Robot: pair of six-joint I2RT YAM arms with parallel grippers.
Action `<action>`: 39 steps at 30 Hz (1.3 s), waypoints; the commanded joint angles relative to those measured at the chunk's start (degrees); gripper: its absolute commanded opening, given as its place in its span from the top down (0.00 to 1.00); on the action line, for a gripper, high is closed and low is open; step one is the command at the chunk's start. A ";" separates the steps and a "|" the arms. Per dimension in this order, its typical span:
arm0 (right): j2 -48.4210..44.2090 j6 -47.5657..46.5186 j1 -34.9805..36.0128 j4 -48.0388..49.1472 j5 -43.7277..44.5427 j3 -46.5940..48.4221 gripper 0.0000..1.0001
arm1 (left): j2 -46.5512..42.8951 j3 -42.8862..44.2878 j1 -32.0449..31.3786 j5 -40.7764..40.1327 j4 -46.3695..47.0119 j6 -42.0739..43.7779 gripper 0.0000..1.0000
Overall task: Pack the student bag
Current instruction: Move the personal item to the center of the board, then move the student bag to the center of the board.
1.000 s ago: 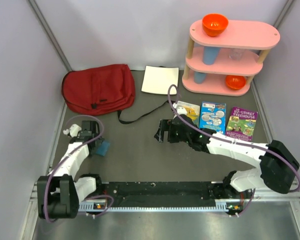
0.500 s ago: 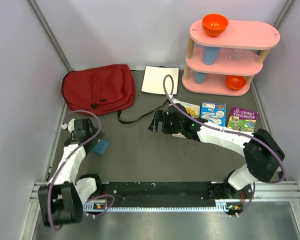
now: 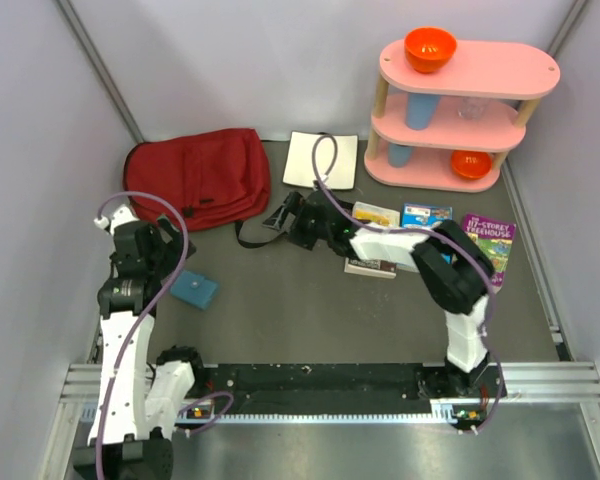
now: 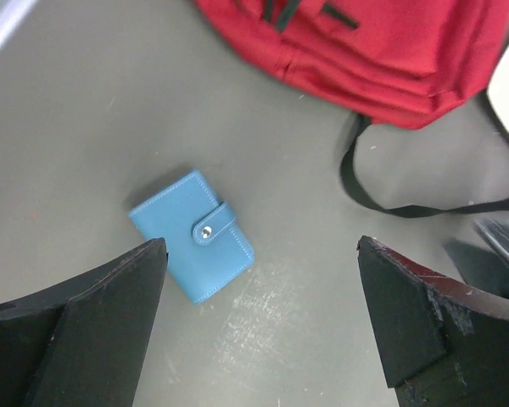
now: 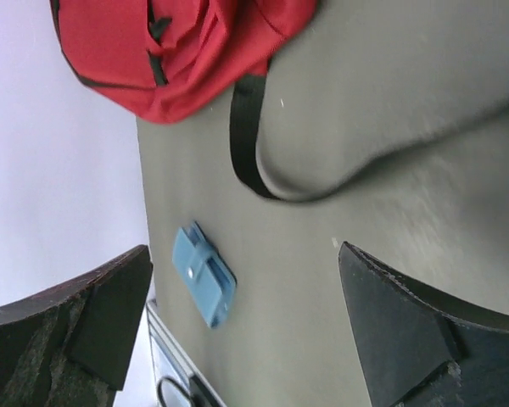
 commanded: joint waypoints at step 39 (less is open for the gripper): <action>40.45 1.23 1.20 0.13 7.17 52.62 0.97 | -8.55 -5.28 1.01 7.09 3.06 7.66 0.01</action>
